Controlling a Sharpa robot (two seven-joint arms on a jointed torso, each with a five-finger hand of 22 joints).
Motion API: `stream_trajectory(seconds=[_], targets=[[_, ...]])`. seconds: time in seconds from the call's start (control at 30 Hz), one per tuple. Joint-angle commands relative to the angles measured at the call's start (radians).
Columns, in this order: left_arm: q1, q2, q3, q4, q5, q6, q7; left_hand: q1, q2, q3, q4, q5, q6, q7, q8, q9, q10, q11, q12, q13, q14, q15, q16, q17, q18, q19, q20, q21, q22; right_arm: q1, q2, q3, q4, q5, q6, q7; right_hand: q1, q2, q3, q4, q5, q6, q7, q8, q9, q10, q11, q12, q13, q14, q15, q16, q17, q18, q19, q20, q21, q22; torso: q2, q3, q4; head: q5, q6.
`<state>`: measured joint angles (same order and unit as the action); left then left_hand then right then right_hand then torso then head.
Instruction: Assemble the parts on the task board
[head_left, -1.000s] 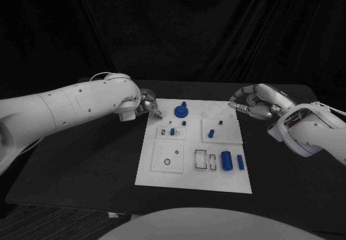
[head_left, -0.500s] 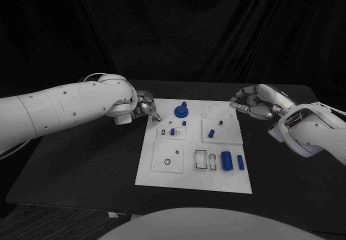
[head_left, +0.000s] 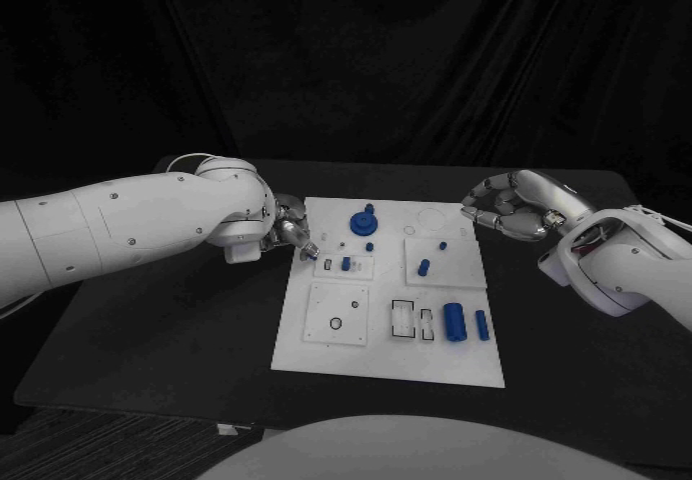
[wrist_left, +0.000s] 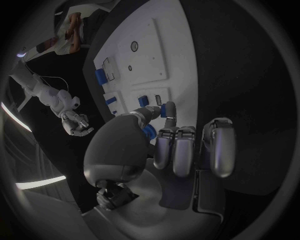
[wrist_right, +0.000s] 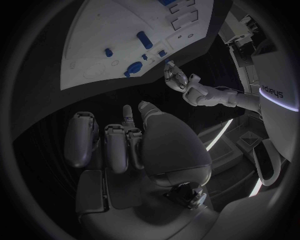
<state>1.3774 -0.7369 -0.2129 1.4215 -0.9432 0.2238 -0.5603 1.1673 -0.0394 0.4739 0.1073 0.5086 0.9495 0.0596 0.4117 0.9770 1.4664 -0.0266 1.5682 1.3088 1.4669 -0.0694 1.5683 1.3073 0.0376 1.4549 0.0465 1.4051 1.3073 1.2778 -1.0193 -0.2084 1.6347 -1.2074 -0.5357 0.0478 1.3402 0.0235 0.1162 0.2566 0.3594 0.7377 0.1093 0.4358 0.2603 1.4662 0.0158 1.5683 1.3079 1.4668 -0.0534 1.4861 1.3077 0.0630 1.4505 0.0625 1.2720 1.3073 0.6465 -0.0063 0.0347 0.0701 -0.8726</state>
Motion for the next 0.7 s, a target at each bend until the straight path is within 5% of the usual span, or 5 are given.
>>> stream_trajectory(seconds=[0.03, 0.7], targets=[[0.003, 0.004, 0.001, 0.005, 0.002, 0.013, -0.061, -0.013, 0.003, 0.117, -0.108, -0.001, 0.022, -0.011, 0.003, -0.004, 0.104, 0.006, 0.003, 0.262, 0.104, 0.005, 0.003, 0.263, 0.008, -0.005, 0.002, -0.004, 0.203, -0.003, -0.001, 0.001, 0.004, -0.002, 0.010, -0.022, 0.011, 0.001, 0.008, -0.001, 0.009, 0.008, 0.000, 0.005, -0.002, 0.105, 0.003, 0.002, 0.263, 0.067, 0.005, -0.004, 0.103, 0.006, -0.010, -0.001, -0.006, 0.171, 0.000, 0.0001, -0.0001, -0.002, 0.000], [0.002, 0.038, 0.001, 0.001, 0.002, 0.017, -0.078, -0.033, 0.006, 0.129, -0.121, -0.010, 0.036, -0.015, -0.009, -0.019, 0.104, 0.004, 0.003, 0.262, 0.104, 0.003, 0.003, 0.263, 0.008, -0.003, 0.000, -0.002, 0.203, -0.013, -0.001, 0.001, 0.004, -0.002, 0.013, -0.024, 0.021, 0.000, 0.015, -0.006, 0.034, 0.009, 0.000, 0.005, -0.005, 0.105, 0.003, 0.002, 0.263, 0.066, 0.005, -0.008, 0.096, 0.007, -0.013, -0.001, -0.016, 0.168, 0.004, -0.0023, -0.0008, 0.001, 0.000]])
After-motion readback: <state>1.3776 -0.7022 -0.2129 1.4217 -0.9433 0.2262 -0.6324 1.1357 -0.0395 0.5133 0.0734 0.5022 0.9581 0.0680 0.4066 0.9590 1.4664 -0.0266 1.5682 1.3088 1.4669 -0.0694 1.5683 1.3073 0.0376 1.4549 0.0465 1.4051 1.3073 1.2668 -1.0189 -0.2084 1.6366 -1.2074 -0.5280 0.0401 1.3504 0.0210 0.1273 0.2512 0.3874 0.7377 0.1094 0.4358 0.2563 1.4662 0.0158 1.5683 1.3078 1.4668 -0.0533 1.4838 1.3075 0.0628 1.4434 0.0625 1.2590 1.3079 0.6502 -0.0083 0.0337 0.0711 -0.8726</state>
